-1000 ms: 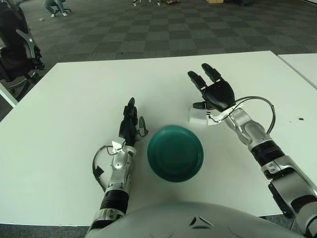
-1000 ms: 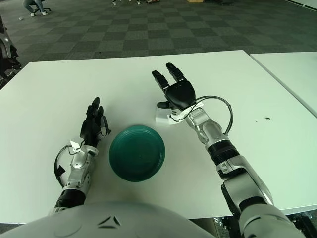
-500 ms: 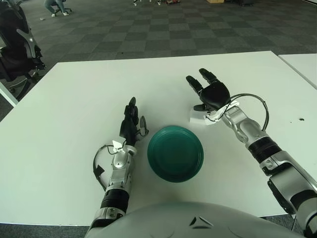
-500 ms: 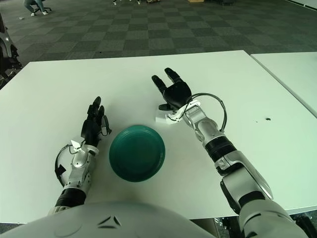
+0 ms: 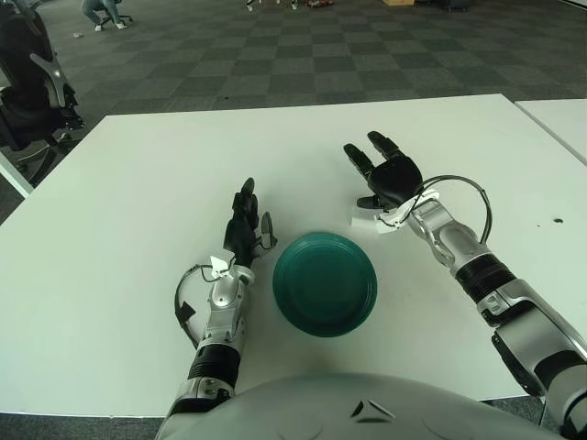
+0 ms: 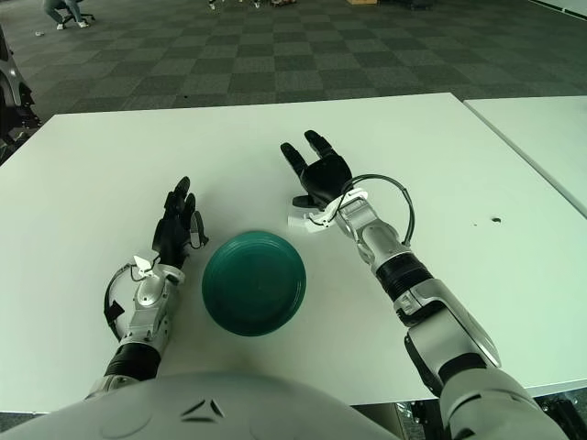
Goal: Put the charger into the plate.
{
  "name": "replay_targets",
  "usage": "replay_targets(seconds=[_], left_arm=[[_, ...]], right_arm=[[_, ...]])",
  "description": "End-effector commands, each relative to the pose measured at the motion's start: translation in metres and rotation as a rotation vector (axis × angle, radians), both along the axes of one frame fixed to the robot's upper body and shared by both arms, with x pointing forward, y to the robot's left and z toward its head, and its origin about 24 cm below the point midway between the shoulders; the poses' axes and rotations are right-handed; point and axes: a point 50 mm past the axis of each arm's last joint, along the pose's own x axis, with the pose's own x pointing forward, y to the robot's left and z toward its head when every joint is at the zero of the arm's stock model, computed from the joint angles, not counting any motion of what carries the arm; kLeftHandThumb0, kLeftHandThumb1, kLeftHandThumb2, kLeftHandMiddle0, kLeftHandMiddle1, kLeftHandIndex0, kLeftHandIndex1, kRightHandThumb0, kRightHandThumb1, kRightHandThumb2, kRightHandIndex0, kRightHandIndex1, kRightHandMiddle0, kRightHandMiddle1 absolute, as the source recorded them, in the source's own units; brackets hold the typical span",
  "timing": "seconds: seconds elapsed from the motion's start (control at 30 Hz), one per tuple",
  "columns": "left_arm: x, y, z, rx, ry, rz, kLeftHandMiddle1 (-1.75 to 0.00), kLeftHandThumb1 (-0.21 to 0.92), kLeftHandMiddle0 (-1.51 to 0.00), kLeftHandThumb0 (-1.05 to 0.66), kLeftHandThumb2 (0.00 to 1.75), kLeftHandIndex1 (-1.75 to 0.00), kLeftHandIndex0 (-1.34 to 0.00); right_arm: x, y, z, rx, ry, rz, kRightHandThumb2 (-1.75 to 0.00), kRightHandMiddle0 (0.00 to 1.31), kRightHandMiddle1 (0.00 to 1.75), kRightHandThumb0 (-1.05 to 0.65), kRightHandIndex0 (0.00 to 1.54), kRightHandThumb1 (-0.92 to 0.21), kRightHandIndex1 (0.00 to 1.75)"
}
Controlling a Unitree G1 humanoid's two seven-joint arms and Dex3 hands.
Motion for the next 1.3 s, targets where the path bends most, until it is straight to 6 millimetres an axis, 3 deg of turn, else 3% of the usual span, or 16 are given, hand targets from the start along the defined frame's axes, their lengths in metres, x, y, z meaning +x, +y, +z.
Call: replay_targets(seconds=[0.0, 0.6, 1.27], left_arm=[[-0.054, -0.014, -0.060, -0.100, 0.309, 0.029, -0.01, 0.92, -0.14, -0.90, 0.90, -0.39, 0.00], [-0.053, -0.012, -0.063, -0.093, 0.332, 0.026, -0.01, 0.92, -0.14, -0.90, 0.87, -0.40, 0.00], [-0.053, -0.011, -0.066, -0.066, 0.345, -0.002, 0.00, 0.92, -0.14, -0.92, 0.93, -0.28, 0.00]], right_arm=[[0.002, 0.002, 0.000, 0.017, 0.023, -0.020, -0.91, 0.00, 0.00, -1.05, 0.00, -0.92, 0.00], [-0.022, 0.004, 0.008, 0.056, 0.054, 0.011, -0.99, 0.00, 0.00, -1.05, 0.04, -0.92, 0.02], [-0.044, -0.001, 0.018, 0.052, 0.051, 0.016, -1.01, 0.00, 0.00, -1.05, 0.07, -0.92, 0.02]])
